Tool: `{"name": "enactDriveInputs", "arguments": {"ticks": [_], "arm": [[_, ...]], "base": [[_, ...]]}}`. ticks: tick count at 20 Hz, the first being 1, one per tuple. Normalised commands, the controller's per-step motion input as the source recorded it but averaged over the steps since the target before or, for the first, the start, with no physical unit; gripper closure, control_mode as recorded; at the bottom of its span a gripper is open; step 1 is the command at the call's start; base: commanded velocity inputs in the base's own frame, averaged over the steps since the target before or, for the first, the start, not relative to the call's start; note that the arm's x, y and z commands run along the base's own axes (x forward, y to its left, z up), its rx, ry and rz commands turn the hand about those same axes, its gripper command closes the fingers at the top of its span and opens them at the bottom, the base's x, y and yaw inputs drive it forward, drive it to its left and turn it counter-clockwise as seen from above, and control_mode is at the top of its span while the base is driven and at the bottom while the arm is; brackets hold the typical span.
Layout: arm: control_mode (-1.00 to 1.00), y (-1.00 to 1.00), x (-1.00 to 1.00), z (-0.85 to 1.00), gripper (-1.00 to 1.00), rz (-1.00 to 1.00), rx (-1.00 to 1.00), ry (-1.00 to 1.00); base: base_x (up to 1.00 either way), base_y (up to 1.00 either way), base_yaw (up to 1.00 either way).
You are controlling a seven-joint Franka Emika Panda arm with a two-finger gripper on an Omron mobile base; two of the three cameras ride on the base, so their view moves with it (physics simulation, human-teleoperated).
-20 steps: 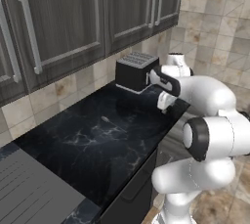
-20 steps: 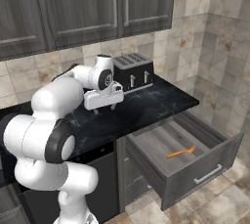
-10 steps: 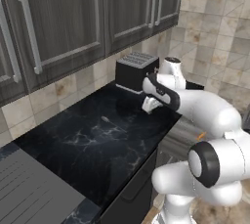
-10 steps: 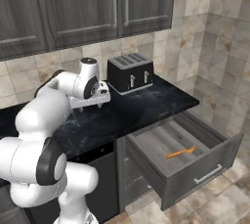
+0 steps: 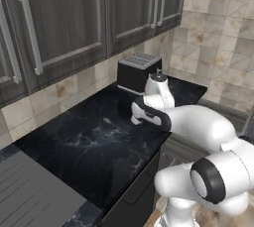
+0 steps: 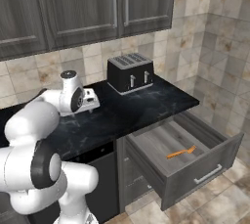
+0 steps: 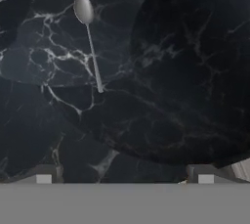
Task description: Organize the utensils by type. Pick up the wooden spoons from the counter and place them in the open cabinet. Then pick up the metallic utensils from the counter and place them in the open drawer.
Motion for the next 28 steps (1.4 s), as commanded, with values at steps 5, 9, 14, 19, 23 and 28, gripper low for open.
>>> {"name": "enactDriveInputs", "arguments": {"ticks": [5, 9, 14, 19, 23, 28], "arm": [[-1.0, 0.62, 0.2, 0.0, -1.0, 0.0, 0.0, 0.06], [-1.0, 0.65, 0.11, -0.01, -1.0, 0.0, -0.01, 0.04], [-1.0, 0.43, 0.1, -0.21, -1.0, 0.0, 0.0, 0.02], [-1.0, 0.22, 0.31, -0.34, -1.0, 0.0, 0.0, 0.0], [-1.0, 0.12, 0.5, -0.21, -1.0, 0.0, 0.0, 0.0], [-1.0, 0.12, 0.49, -0.19, -1.0, 0.0, 0.0, 0.01]], "base": [[0.0, 0.0, 0.0], [0.0, 0.0, 0.0], [0.0, 0.0, 0.0], [0.0, 0.0, 0.0], [0.0, 0.0, 0.0], [0.0, 0.0, 0.0]]}}
